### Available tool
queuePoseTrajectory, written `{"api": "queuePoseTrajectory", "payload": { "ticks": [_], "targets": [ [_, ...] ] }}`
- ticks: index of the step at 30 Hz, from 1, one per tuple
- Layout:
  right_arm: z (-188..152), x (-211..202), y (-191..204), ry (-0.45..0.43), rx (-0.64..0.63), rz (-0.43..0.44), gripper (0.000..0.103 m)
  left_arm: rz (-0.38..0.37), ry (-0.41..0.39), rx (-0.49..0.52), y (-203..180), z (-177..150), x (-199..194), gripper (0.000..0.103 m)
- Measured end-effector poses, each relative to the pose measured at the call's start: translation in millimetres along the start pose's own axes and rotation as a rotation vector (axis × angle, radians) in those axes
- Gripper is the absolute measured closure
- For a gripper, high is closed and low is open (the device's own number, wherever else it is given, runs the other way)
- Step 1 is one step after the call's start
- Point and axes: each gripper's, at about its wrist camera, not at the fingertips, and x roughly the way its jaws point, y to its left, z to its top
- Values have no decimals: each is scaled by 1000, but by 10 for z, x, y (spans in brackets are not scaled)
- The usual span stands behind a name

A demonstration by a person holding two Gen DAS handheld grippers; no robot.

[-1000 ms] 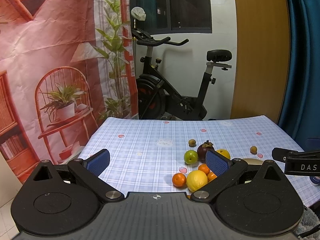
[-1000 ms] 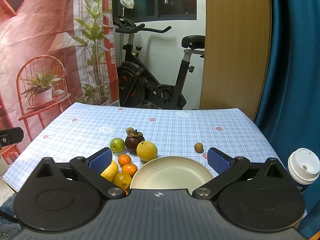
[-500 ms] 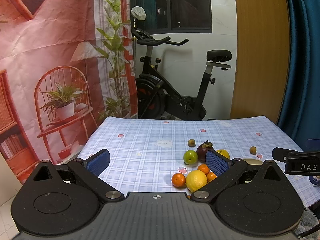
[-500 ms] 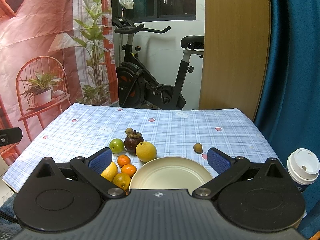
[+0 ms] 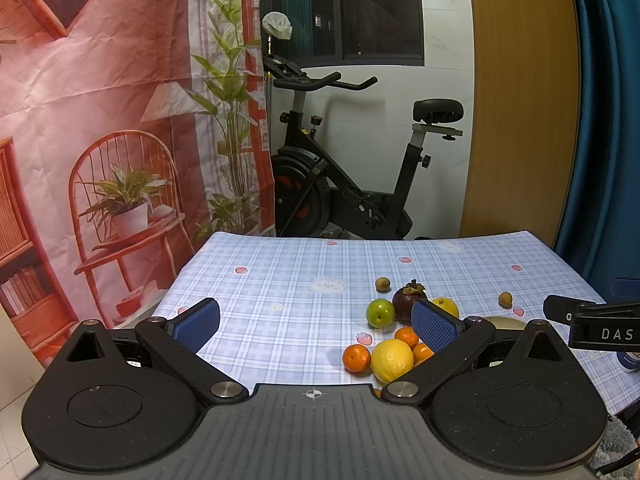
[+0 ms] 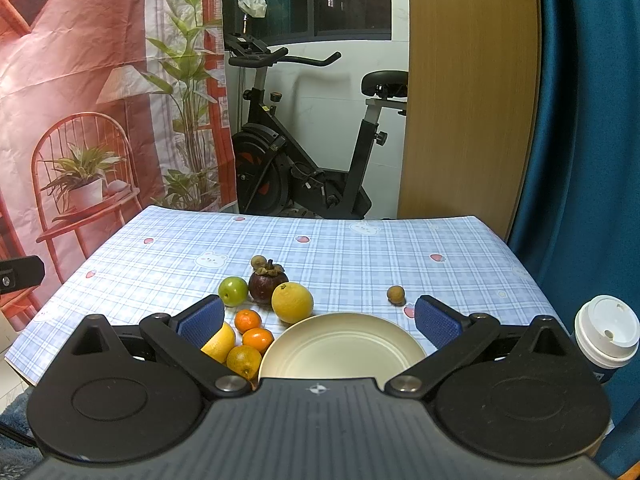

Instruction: Organize fruits

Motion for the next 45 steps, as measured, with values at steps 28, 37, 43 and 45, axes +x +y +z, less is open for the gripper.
{"api": "queuePoseTrajectory", "payload": {
  "ticks": [28,37,43,45],
  "targets": [
    [-1,35,-60,-9,11,9,0,-23,5,-27,82,71,107,0],
    [184,175,-385,-96,-31,-22,0,-2,26,-35,236,302,574,1],
    [258,434,-579,-79,-51,-14,0,-67,34,-67,284,320,877,10],
    [269,518,-610,-76,-53,-29,2,-63,25,-105,314,280,967,10]
  ]
}}
